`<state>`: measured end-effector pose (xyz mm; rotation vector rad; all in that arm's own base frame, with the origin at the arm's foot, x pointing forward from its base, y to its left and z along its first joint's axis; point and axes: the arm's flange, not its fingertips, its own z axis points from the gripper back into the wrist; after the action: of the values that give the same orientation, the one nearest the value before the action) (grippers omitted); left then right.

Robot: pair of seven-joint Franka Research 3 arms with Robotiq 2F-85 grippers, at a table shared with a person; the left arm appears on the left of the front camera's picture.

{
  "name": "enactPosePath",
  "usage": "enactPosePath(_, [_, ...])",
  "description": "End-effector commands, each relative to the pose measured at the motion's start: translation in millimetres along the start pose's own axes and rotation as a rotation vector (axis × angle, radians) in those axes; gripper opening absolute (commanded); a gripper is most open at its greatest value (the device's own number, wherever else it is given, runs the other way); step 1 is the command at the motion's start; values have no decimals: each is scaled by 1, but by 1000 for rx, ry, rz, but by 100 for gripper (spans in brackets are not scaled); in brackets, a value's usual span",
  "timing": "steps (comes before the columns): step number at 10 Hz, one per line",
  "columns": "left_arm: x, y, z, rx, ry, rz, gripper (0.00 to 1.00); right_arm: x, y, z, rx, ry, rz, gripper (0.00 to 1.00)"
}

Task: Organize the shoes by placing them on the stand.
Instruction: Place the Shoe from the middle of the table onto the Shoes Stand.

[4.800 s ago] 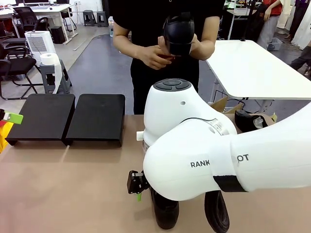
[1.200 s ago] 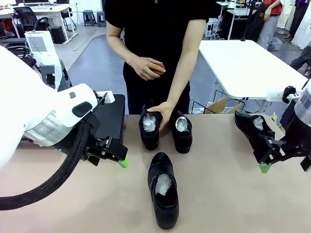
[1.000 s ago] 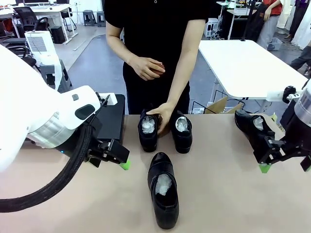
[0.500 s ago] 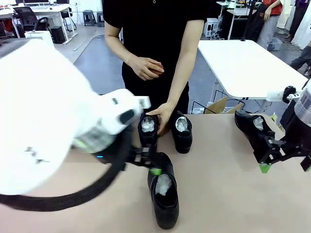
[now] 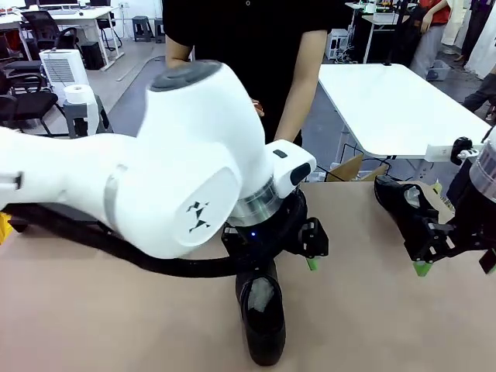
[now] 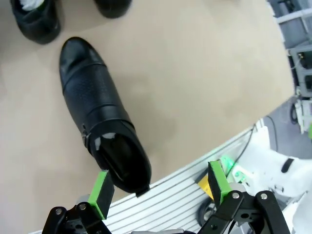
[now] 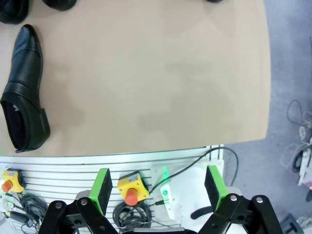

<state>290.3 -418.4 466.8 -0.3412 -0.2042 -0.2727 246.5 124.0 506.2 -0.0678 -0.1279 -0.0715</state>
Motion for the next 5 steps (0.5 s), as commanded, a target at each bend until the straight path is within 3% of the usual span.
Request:
enactPosePath(1, [7,-27,-24,62,51,56,100,1,-1,1,11,0,-8,100])
enactPosePath(3, [-1,-42,-49,86,111,74,100,1,-1,1,11,0,-8,100])
enactPosePath(5, [-10,-50,-69,117,96,90,100,1,-1,1,11,0,-8,100])
